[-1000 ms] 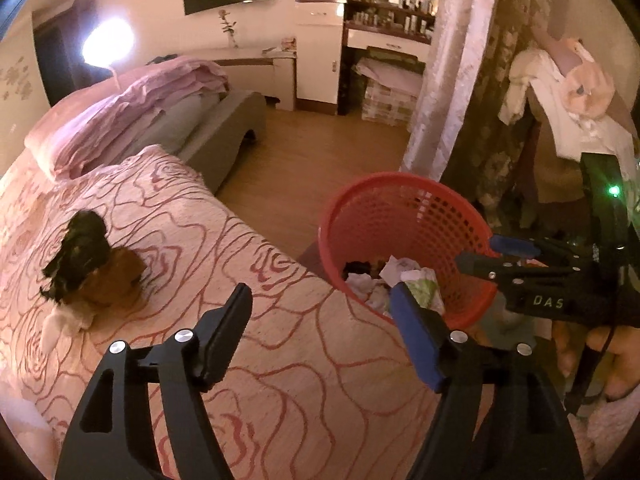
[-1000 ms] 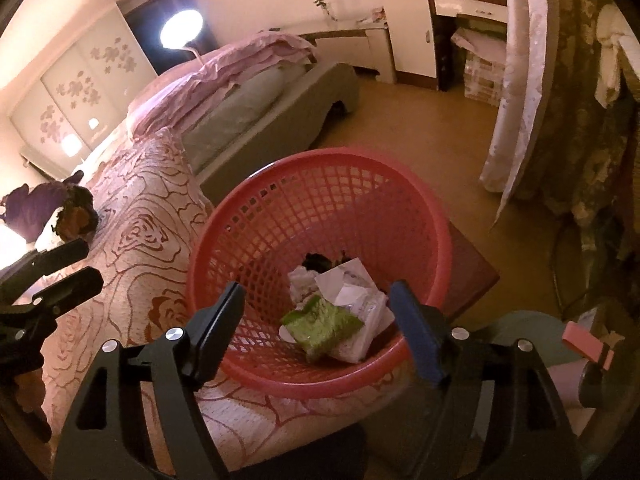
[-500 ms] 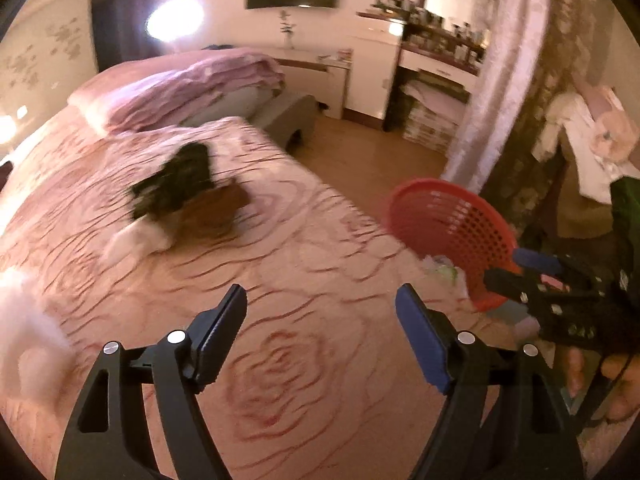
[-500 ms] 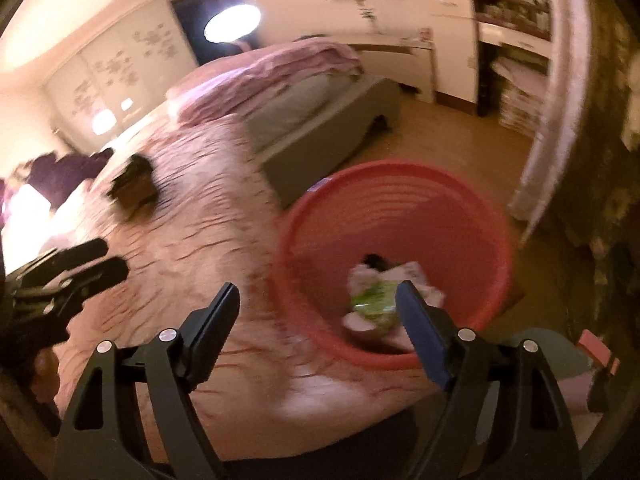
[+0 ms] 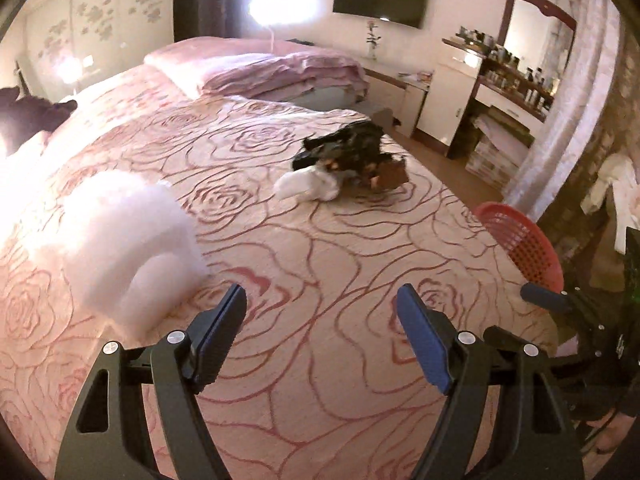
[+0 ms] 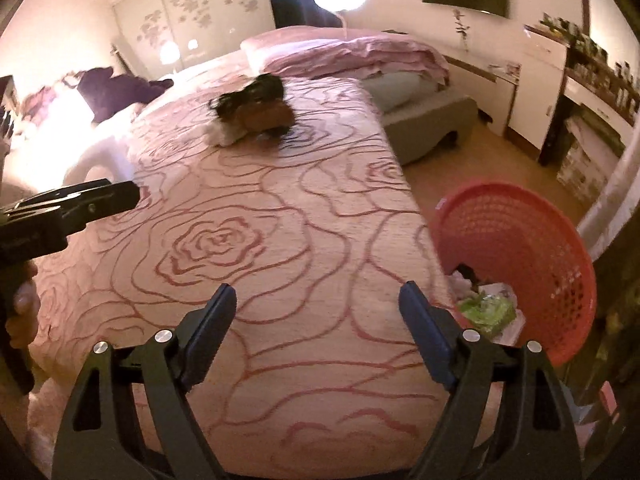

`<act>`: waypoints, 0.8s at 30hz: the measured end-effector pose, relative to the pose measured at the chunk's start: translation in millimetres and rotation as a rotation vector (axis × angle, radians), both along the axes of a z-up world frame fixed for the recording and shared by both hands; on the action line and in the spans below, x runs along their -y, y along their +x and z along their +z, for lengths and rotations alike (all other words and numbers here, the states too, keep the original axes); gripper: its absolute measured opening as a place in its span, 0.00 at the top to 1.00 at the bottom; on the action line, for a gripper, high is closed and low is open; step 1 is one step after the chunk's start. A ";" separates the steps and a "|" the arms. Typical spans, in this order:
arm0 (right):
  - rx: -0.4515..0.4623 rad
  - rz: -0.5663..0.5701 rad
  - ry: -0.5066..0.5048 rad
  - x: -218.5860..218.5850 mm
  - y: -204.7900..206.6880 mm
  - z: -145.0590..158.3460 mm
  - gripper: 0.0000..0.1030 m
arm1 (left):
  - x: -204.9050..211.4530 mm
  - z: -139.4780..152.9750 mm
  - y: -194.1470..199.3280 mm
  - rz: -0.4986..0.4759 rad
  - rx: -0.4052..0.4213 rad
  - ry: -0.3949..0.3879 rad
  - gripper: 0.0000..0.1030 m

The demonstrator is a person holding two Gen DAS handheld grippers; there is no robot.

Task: Collect trash
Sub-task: 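Move both grippers back over the bed toward the black bag pile, then grasp the black plastic bag with the right gripper and lift it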

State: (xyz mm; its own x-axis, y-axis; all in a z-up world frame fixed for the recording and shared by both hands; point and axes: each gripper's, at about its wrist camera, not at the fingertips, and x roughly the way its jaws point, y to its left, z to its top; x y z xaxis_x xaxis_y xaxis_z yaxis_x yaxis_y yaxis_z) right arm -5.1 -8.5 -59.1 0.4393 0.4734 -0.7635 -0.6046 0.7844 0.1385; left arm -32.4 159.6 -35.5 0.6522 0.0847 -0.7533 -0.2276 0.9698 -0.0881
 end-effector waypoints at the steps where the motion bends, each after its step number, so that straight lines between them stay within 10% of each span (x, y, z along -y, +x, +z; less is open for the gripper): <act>1: 0.013 0.004 -0.015 -4.3 -2.3 -0.8 0.18 | -0.5 -0.9 -0.9 0.006 -0.001 -0.004 0.28; 24: 0.012 -0.013 -0.083 -11.6 -2.4 -3.7 0.07 | 10.0 -24.4 -3.6 0.029 -0.047 0.009 0.28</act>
